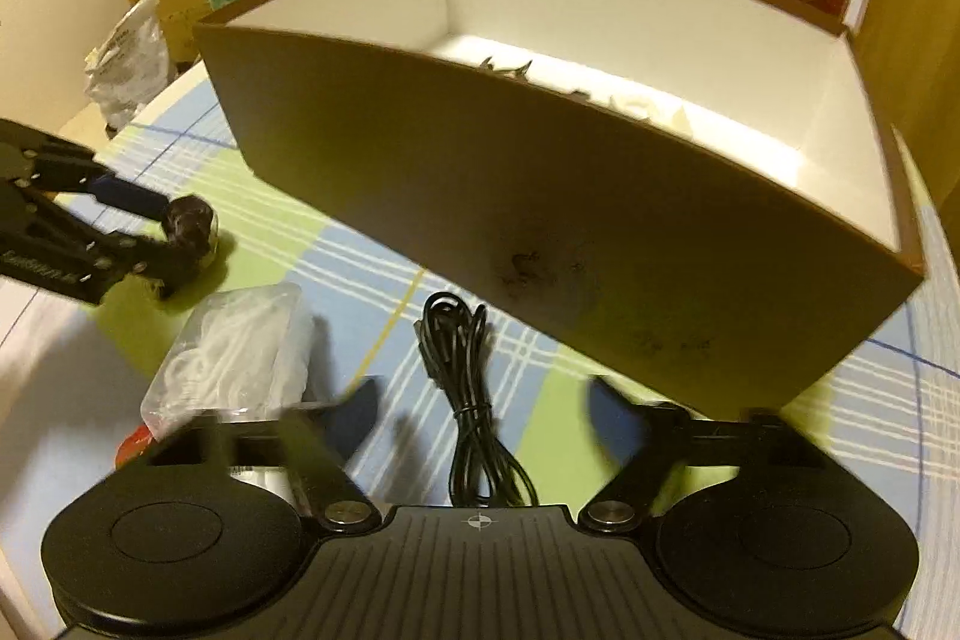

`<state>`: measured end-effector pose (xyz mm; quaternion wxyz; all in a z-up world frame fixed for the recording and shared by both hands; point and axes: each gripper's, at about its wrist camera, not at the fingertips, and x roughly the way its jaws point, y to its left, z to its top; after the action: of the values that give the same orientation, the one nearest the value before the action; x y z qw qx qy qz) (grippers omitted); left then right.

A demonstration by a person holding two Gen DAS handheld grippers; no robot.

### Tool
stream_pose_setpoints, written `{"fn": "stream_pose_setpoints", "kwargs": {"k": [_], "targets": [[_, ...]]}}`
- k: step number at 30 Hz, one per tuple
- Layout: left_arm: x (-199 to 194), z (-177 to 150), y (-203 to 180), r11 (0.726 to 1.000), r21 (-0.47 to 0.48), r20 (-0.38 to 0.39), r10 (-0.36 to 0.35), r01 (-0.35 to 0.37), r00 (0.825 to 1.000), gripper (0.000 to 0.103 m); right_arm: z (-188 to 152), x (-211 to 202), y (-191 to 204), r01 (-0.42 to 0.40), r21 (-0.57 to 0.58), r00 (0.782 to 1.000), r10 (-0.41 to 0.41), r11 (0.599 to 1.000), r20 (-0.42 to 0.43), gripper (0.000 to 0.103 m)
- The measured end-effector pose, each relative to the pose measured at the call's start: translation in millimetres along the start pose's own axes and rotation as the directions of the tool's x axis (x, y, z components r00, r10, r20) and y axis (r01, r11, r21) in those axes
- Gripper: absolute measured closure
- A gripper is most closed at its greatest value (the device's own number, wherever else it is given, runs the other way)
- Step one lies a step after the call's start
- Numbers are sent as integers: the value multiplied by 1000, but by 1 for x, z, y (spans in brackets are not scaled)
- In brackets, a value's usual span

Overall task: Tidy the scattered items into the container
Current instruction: 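Carry scrunchie with left tool while right tool carries cable over the box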

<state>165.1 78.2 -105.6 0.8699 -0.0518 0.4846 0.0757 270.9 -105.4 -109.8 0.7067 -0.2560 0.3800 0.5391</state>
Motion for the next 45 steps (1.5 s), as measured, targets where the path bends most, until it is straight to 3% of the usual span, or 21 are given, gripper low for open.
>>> {"fn": "stream_pose_setpoints", "kwargs": {"k": [2, 6, 7, 10, 21, 30, 45], "targets": [[7, 1, 1, 1000, -7, -11, 17, -17, 1000, 59, -1, 5, 3, 27, -18, 1000, -27, 999, -14, 39], [5, -4, 4, 1000, -8, -19, -3, 3, 1000, 73, -6, 7, 8, 19, -39, 999, -20, 999, -26, 82], [3, -6, 3, 1000, -1, -16, -4, 4, 1000, 78, -6, 6, 10, 24, -57, 999, -25, 998, -31, 84], [-3, -11, 4, 1000, -4, -17, -15, 15, 1000, 83, -5, 6, 11, 23, -61, 999, -26, 998, -39, 85], [-48, -10, 4, 1000, -9, 42, -8, 8, 999, 85, 4, -32, 10, -52, 61, 998, 49, 997, 48, 86], [-85, 15, -10, 999, 29, 138, -30, 26, 990, 85, 20, -63, 13, -64, 151, 994, 50, 986, 97, 85], [-105, 64, -35, 996, 76, 244, -73, 56, 967, 85, 59, -104, -8, -115, 297, 972, 46, 948, 229, 85]]}}
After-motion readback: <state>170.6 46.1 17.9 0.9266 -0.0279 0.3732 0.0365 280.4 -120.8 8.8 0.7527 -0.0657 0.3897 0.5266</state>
